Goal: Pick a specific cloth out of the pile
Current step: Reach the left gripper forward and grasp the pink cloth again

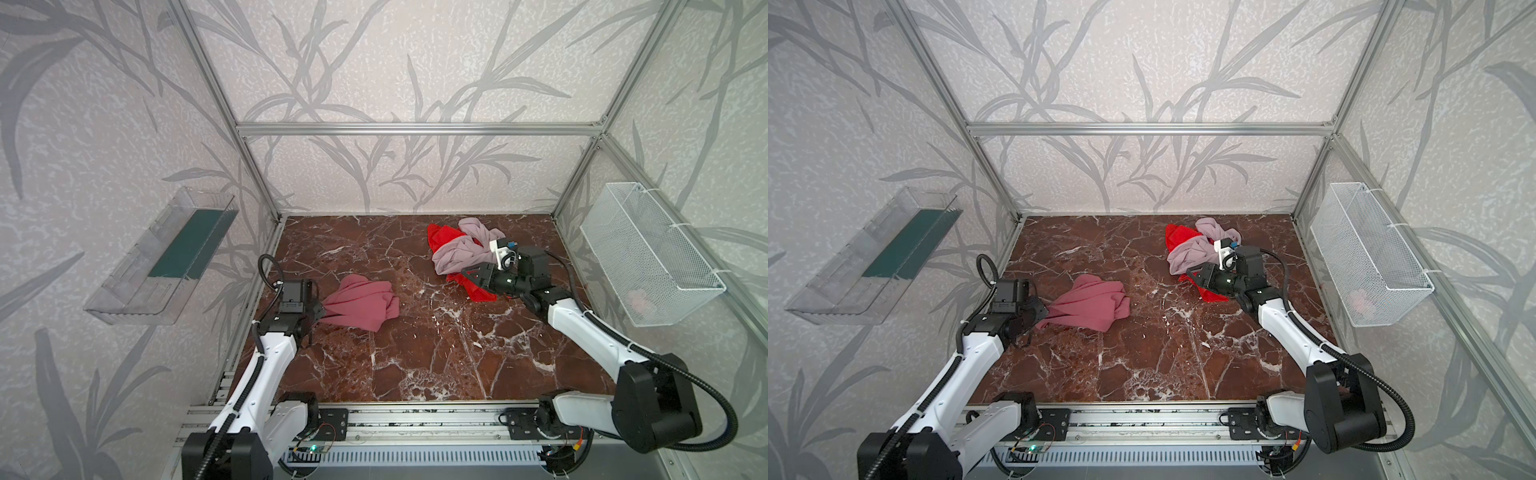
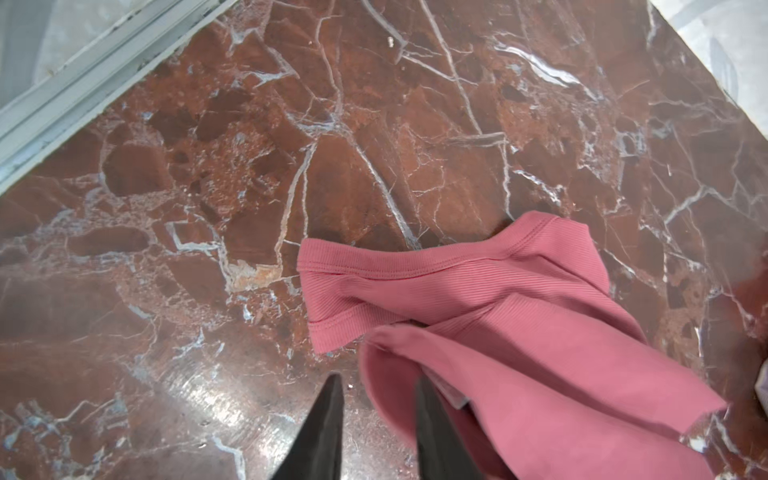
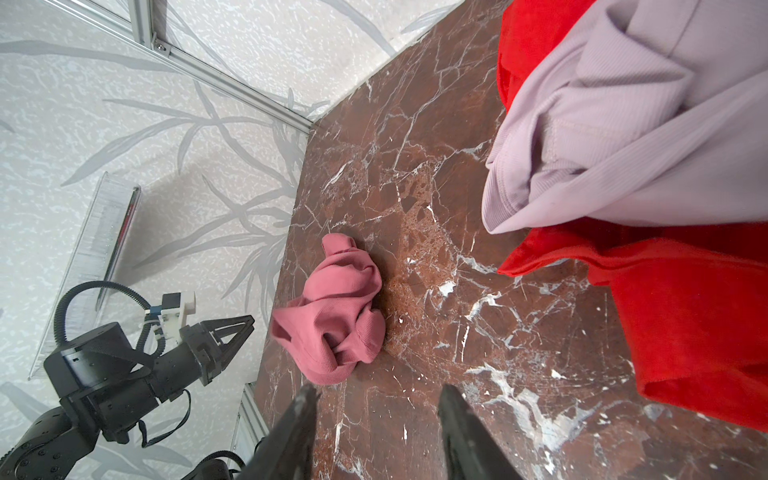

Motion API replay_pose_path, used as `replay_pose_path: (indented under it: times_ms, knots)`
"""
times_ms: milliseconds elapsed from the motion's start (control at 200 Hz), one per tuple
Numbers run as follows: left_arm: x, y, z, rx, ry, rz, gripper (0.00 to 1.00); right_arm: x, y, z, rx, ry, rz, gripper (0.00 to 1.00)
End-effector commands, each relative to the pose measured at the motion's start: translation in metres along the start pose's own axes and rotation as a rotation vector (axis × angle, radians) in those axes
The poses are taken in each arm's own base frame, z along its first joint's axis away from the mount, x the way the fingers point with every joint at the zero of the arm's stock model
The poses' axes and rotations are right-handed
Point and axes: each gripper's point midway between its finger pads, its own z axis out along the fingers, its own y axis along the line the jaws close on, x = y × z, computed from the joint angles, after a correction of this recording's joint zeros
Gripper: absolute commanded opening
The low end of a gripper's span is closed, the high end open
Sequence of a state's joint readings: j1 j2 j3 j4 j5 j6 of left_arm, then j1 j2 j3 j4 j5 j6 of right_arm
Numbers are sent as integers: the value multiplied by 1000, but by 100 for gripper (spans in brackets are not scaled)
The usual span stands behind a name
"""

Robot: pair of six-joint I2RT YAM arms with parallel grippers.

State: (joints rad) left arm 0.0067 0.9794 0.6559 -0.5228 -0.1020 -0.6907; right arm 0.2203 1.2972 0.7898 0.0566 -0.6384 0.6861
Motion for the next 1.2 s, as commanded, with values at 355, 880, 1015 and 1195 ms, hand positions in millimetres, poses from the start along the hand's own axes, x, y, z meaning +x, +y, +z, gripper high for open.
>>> replay_pose_path:
  times_ms: [355,880,1015,1195]
  knots:
    - [42,-110,-39,288,30,327,34,-17,10,-3,-27,-47,-28,48]
    - [135,-222,-13,357,132,718,39,-10,6,-7,-15,-47,-17,48]
    - [138,-221,5,280,136,759,42,-9,7,-6,-19,-42,-20,48]
    - [142,-212,27,170,154,820,41,-11,4,-5,-13,-43,-20,48]
